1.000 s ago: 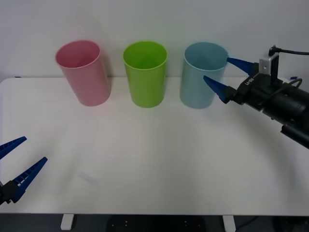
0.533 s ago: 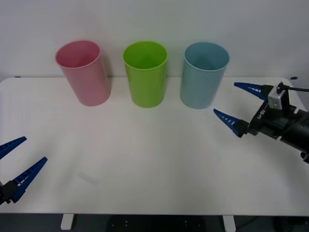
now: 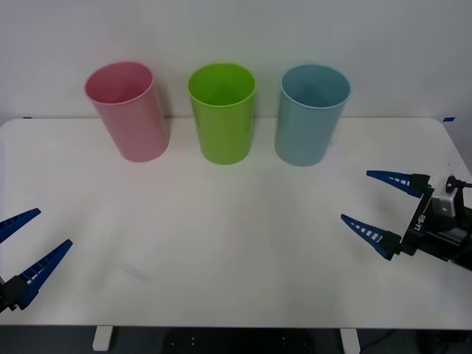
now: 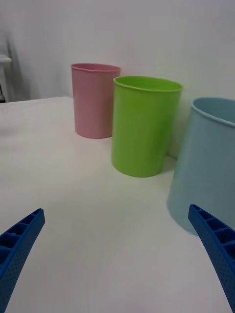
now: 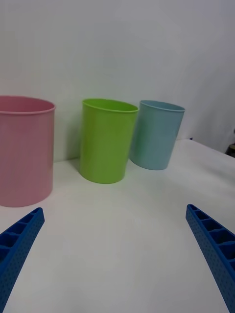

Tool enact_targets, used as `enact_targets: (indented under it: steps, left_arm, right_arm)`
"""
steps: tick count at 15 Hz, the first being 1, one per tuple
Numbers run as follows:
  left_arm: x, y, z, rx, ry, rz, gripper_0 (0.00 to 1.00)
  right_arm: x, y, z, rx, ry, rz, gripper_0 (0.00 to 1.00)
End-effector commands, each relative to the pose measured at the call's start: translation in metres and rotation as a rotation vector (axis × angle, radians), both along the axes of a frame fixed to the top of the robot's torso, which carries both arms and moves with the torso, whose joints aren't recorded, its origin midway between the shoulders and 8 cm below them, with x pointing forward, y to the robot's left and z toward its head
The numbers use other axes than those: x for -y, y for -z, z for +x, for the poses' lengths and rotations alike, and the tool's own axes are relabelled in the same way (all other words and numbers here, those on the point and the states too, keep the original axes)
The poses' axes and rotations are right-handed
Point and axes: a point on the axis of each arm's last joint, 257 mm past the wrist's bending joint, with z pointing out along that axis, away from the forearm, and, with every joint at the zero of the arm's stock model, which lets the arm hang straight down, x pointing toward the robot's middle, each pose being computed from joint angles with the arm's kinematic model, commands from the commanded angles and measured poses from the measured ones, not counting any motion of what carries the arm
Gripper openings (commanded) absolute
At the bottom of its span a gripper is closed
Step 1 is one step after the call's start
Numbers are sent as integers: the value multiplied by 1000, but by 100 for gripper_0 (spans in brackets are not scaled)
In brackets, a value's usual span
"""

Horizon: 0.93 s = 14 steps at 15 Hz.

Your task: Grasp the object on the table and drop it into the matching bin: aluminum can to the light blue bin, PET bottle to the pink bin.

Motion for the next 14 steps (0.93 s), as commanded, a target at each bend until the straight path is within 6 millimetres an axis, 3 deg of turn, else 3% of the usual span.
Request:
enact_targets:
  steps: [1, 5, 14]
  left_arm:
    - [0, 0, 0, 0, 0, 0, 100]
    - [0, 0, 0, 0, 0, 0, 100]
    - [0, 0, 0, 0, 0, 0, 100]
  right_arm:
    - [5, 8, -17, -21, 10, 11, 100]
    - [11, 8, -39, -24, 22, 10, 100]
    - [13, 18, -47, -45, 24, 10, 100]
